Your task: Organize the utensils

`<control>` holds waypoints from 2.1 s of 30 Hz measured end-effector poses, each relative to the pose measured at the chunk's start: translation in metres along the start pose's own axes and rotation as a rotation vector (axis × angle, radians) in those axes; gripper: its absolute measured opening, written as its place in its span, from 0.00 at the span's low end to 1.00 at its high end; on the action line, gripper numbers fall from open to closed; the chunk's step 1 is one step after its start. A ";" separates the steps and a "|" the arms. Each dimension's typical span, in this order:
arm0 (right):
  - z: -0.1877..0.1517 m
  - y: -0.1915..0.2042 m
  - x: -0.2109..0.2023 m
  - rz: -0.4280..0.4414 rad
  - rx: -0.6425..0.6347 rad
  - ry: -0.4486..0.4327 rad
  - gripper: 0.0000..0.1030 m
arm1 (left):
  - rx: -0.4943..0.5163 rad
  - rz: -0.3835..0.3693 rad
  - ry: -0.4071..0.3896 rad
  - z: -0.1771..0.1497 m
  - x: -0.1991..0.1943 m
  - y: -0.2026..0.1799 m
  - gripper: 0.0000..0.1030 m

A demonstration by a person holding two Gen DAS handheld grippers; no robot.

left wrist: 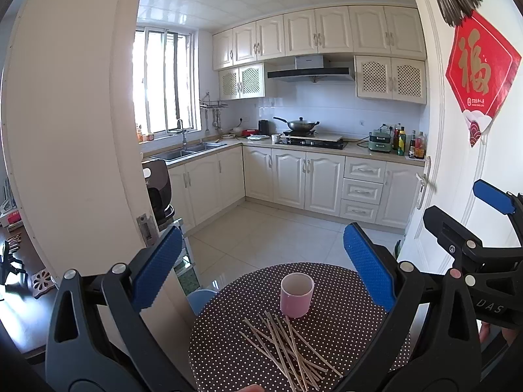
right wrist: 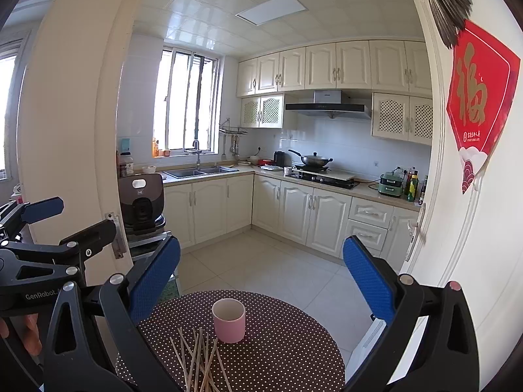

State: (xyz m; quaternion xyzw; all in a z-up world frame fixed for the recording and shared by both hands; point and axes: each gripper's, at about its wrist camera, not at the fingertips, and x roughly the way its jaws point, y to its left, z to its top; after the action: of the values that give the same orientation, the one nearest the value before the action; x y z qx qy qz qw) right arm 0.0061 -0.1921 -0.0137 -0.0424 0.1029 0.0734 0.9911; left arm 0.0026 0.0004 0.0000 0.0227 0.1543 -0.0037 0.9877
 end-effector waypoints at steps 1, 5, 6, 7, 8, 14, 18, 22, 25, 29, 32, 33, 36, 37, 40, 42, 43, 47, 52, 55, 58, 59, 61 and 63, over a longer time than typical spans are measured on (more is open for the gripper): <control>0.000 -0.001 0.000 0.001 0.002 0.001 0.93 | 0.001 -0.001 0.001 0.001 0.001 -0.002 0.94; -0.001 -0.002 0.001 -0.004 0.005 0.004 0.93 | 0.008 -0.006 0.004 0.003 0.003 -0.004 0.94; -0.001 -0.002 0.001 -0.006 0.007 0.005 0.93 | 0.010 -0.008 0.005 0.003 0.004 -0.004 0.94; -0.002 -0.002 0.001 -0.008 0.008 0.007 0.93 | 0.011 -0.010 0.008 0.002 0.005 -0.004 0.94; -0.002 -0.003 0.000 -0.008 0.010 0.008 0.93 | 0.014 -0.011 0.009 0.003 0.006 -0.005 0.94; -0.005 -0.006 0.002 -0.013 0.035 0.024 0.93 | 0.036 -0.023 0.022 0.002 0.014 -0.007 0.94; -0.009 -0.011 0.012 0.019 0.098 0.069 0.93 | 0.054 -0.032 0.034 0.001 0.021 -0.006 0.94; -0.017 -0.017 0.031 0.068 0.194 0.148 0.93 | 0.072 -0.048 0.068 -0.001 0.036 -0.007 0.94; -0.024 -0.017 0.042 0.051 0.207 0.191 0.93 | 0.064 -0.075 0.130 -0.008 0.055 -0.006 0.94; -0.034 -0.015 0.069 0.118 0.225 0.300 0.93 | 0.053 -0.086 0.229 -0.023 0.087 -0.004 0.94; -0.049 -0.009 0.092 0.119 0.192 0.389 0.93 | 0.030 -0.094 0.302 -0.037 0.109 0.003 0.94; -0.055 -0.006 0.101 0.127 0.180 0.418 0.93 | 0.008 -0.104 0.342 -0.045 0.121 0.008 0.94; -0.077 -0.002 0.125 0.142 0.166 0.516 0.91 | -0.061 -0.108 0.450 -0.069 0.150 0.026 0.94; -0.086 -0.001 0.134 0.152 0.171 0.549 0.84 | -0.085 -0.103 0.489 -0.080 0.160 0.034 0.94; -0.114 0.001 0.163 0.178 0.198 0.671 0.69 | -0.152 -0.089 0.592 -0.111 0.186 0.054 0.92; -0.135 0.003 0.180 0.194 0.195 0.747 0.62 | -0.186 -0.067 0.658 -0.133 0.200 0.065 0.87; -0.142 0.005 0.184 0.200 0.188 0.771 0.58 | -0.199 -0.063 0.686 -0.143 0.207 0.068 0.84; -0.176 0.014 0.210 0.249 0.188 0.888 0.49 | -0.232 -0.054 0.792 -0.177 0.229 0.073 0.74; -0.207 0.023 0.235 0.310 0.219 0.989 0.40 | -0.234 -0.089 0.889 -0.211 0.261 0.057 0.63; -0.221 0.027 0.247 0.334 0.243 1.029 0.39 | -0.231 -0.104 0.957 -0.231 0.282 0.046 0.56; -0.233 0.030 0.261 0.343 0.256 1.060 0.39 | -0.238 -0.110 1.005 -0.247 0.300 0.040 0.55; -0.237 0.029 0.265 0.345 0.260 1.069 0.39 | -0.238 -0.111 1.018 -0.252 0.305 0.038 0.52; -0.243 0.028 0.270 0.348 0.276 1.083 0.39 | -0.229 -0.114 1.046 -0.260 0.314 0.032 0.50; -0.249 0.026 0.275 0.352 0.298 1.097 0.39 | -0.224 -0.114 1.071 -0.267 0.322 0.029 0.46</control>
State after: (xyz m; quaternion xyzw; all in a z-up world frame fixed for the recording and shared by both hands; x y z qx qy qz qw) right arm 0.2193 -0.1534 -0.3165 0.0833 0.6148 0.1888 0.7612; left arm 0.2286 0.0412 -0.3513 -0.0922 0.6360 -0.0288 0.7656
